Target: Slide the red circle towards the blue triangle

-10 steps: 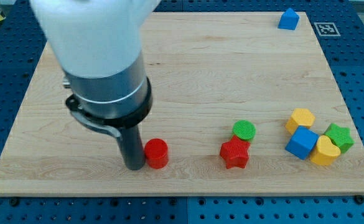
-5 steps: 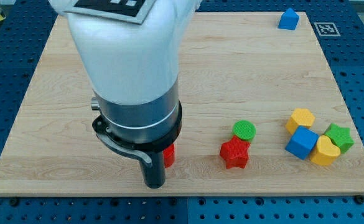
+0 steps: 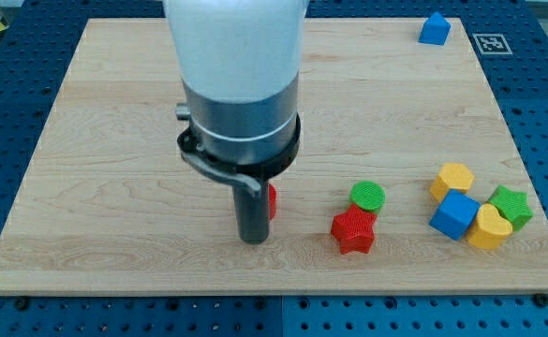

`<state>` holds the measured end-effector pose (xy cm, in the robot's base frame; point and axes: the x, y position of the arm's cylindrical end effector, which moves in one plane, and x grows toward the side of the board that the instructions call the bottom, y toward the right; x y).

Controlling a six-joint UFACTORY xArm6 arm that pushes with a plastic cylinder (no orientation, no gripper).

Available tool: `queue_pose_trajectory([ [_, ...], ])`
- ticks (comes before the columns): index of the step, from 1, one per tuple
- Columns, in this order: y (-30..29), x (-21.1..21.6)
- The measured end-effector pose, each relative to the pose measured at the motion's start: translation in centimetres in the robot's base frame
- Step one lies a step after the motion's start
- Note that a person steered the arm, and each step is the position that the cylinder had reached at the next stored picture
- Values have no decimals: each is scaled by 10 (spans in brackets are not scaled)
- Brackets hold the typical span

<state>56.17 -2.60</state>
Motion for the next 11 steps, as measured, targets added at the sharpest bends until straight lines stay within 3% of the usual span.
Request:
queue_pose_trajectory([
  [4,6,-111],
  [6,45,-153],
  [8,91,-148],
  [9,92,-121],
  [11,148,-127],
])
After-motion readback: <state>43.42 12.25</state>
